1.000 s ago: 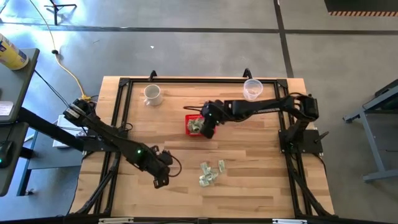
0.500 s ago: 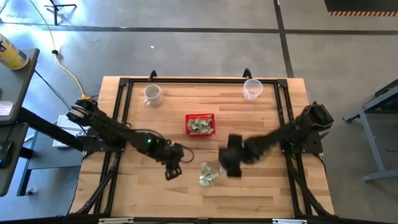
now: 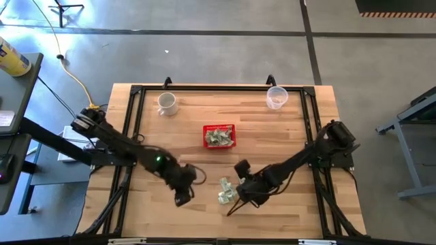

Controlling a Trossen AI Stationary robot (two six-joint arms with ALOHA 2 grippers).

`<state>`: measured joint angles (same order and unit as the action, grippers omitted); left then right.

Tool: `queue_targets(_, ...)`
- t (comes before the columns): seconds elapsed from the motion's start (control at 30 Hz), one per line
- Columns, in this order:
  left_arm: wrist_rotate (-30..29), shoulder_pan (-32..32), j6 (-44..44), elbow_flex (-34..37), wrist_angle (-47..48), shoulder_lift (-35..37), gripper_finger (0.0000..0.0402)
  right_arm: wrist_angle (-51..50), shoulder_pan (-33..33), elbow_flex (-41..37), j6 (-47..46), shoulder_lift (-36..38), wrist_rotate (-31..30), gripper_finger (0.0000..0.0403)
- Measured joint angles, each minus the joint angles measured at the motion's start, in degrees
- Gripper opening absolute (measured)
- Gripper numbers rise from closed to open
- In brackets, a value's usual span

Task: Pick and place items into bin
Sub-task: Put the stevia packet into the red bin

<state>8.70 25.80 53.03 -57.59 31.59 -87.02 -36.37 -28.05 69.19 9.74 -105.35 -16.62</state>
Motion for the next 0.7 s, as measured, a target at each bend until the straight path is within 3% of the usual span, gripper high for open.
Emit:
queue_targets(0.33,-11.3,9.76,19.0,0.05,0.86,0.02,0.02,4.32,8.9,0.07,18.13,-1.67,15.59,0.0255)
queue_targets(0.53,-17.2,14.27,28.68,0.05,0.86,0.04,0.02,2.22,10.89,0.04,23.95,-2.9,18.09,0.0254)
queue_targets(0.7,-22.8,16.8,36.05,0.05,0.84,0.04,0.02,0.89,10.95,0.09,23.51,-5.39,21.63,0.0254)
